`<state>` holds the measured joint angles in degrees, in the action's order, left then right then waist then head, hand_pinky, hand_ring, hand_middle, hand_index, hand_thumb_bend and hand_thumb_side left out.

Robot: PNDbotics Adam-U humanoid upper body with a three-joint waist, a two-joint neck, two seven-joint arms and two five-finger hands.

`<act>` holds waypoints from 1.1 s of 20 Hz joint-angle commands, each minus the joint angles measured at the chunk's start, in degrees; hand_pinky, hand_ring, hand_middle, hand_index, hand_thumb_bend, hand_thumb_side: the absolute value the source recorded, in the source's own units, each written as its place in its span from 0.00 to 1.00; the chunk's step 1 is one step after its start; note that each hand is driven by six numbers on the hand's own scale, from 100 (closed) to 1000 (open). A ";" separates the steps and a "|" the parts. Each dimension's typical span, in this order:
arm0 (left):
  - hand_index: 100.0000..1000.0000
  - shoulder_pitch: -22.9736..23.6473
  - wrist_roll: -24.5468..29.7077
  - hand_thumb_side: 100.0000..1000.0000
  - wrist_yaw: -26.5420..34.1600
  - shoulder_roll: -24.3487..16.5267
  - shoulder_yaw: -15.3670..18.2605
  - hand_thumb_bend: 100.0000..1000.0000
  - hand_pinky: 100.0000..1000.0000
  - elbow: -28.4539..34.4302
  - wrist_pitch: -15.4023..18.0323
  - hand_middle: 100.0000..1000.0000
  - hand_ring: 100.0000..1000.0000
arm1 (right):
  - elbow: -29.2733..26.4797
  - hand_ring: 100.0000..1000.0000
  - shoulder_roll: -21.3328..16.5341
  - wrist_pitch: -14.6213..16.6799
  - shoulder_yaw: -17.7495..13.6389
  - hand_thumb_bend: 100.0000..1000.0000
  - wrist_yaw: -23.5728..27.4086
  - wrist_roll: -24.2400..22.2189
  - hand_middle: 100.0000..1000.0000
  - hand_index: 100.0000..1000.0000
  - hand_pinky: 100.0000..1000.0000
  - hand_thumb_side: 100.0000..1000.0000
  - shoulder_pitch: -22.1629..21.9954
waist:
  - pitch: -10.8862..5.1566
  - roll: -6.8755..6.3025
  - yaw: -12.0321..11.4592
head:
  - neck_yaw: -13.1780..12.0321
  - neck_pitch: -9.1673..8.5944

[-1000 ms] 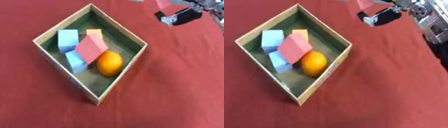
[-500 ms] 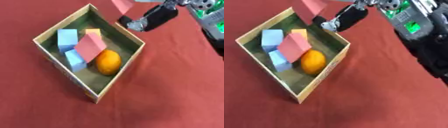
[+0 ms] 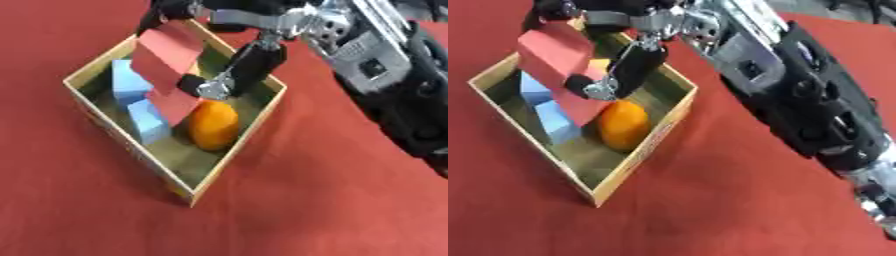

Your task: Pick up objects on the table and place them in the box.

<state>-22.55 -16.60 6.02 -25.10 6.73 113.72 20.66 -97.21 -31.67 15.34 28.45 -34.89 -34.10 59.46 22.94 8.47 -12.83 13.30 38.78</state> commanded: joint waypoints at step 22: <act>0.86 -0.21 0.31 0.78 0.09 -0.83 0.17 0.12 0.93 0.87 -0.32 0.76 0.91 | -5.15 1.00 -2.41 2.40 -3.99 0.20 -1.12 -2.79 0.82 1.00 0.95 0.19 -2.84 | -2.71 0.03 0.75 | -0.45 -0.06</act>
<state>-22.44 -16.28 6.06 -25.08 6.61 113.72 20.33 -100.34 -32.28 18.77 26.16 -36.68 -37.64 55.89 22.42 8.47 -12.09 12.98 38.77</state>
